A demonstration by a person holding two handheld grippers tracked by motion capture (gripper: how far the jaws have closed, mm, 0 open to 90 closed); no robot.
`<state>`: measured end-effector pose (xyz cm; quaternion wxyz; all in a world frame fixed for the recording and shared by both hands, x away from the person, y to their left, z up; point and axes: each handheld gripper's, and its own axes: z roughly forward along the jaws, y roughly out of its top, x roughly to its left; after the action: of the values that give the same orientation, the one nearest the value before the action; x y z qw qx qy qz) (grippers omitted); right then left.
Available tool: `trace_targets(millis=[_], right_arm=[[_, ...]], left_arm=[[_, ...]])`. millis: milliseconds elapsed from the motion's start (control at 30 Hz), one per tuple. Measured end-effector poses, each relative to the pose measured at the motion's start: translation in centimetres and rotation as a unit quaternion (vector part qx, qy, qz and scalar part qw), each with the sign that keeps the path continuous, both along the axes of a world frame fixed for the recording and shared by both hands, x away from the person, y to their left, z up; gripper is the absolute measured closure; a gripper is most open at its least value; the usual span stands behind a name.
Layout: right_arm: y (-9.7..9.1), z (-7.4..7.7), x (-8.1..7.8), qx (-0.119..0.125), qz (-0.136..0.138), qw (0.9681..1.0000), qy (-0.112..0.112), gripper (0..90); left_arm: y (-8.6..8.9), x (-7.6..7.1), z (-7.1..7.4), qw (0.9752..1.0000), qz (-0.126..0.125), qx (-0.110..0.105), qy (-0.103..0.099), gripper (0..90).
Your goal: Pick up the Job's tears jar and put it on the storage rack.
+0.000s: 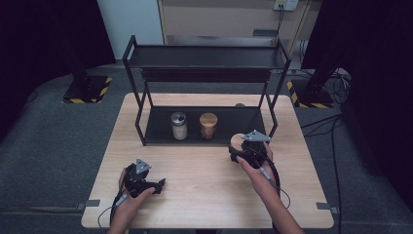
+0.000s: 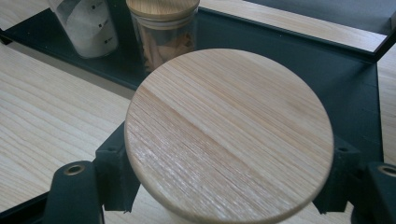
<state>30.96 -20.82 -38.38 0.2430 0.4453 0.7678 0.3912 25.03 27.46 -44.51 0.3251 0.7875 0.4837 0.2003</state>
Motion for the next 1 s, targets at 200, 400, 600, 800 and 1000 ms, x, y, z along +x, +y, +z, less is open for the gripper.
trace_targets(millis=[200, 400, 600, 800, 1000], right_arm=[[0.3, 0.1, 0.5, 0.000, -0.001, 1.0000, -0.001, 26.0], [0.5, 0.3, 1.1, -0.004, -0.003, 1.0000, -0.003, 26.0], [0.6, 0.3, 1.7, -0.002, -0.007, 1.0000, -0.005, 26.0], [0.8, 0.4, 2.2, -0.002, -0.008, 1.0000, -0.005, 26.0], [0.9, 0.5, 2.6, -0.003, -0.010, 0.9999, -0.005, 26.0]], left_arm=[[0.0, 0.0, 0.0, 1.0000, 0.000, 0.000, 0.000, 0.0], [0.0, 0.0, 0.0, 1.0000, 0.000, 0.000, 0.000, 0.0], [0.0, 0.0, 0.0, 1.0000, 0.000, 0.000, 0.000, 0.0], [0.0, 0.0, 0.0, 1.0000, 0.000, 0.000, 0.000, 0.0], [0.0, 0.0, 0.0, 1.0000, 0.000, 0.000, 0.000, 0.0]])
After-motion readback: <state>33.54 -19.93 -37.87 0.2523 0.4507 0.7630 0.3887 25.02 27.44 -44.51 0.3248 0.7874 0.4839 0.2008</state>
